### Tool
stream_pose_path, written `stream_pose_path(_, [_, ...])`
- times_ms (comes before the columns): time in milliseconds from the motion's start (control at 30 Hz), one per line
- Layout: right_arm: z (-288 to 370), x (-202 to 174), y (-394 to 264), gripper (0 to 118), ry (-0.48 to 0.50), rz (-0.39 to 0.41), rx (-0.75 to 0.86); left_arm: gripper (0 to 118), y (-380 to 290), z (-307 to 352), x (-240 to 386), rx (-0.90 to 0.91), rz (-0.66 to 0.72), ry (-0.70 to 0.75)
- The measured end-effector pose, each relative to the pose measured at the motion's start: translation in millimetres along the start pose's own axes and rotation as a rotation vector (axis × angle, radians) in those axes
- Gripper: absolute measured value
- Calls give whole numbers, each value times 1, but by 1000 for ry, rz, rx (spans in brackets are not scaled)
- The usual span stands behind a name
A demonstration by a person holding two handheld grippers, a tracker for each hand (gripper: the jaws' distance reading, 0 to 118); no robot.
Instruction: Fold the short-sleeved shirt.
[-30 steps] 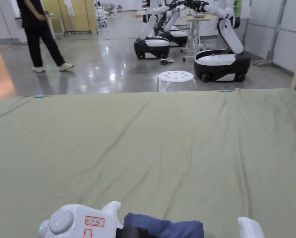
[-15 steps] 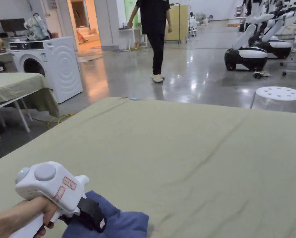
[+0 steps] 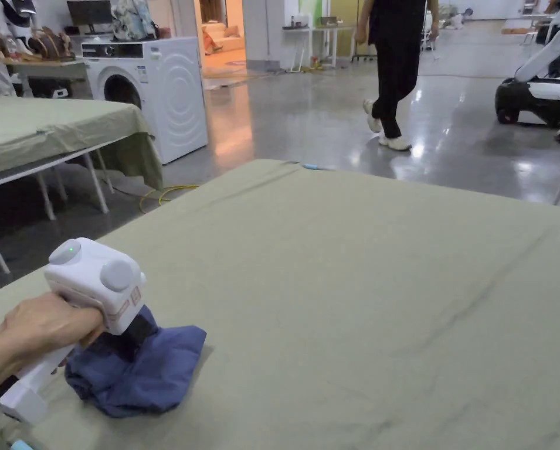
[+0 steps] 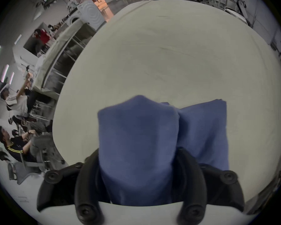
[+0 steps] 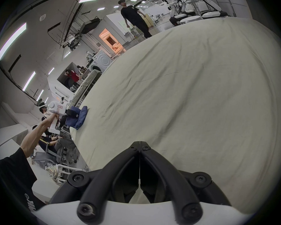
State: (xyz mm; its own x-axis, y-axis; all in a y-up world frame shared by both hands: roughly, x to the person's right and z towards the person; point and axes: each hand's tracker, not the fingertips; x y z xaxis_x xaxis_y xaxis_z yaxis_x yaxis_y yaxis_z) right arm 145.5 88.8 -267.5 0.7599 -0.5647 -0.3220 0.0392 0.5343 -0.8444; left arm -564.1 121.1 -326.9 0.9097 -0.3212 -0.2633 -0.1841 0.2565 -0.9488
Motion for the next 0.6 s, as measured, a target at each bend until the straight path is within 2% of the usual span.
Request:
stream_pose_path(100, [3,-3,-2,4,0,6,7,109,-14,1,7,91,-80,183])
stream_pose_path(133, [6,-4,-2,4,0,11,9,116,-18,3,5,98,-71,241])
stream_pose_path(167, [11,-6,-2,4,0,18,11,116,-22,6,2,106,-55,310])
stream_pose_path(267, [27,-5,-4,4,-2,31,43,116,-28,13,-21,171,66,293])
stream_pose_path(333, [42,-1,-4,4,-42,53,95,115,-43,40,-25,288,175,148])
stream_pose_path(400, [58,-2,-1,4,-92,96,151,108,-65,83,-16,496,314,-126])
stream_pose_path(467, [75,-6,3,4,-107,118,188,108,-78,117,10,578,410,-264])
stream_pose_path(500, [84,-9,4,4,-127,139,231,109,-83,133,25,658,422,-294])
stream_pose_path(567, [107,-19,5,4,-195,213,353,108,-93,170,71,814,326,-373])
stream_pose_path(600, [115,-24,5,4,-243,254,400,107,-97,186,96,894,298,-360])
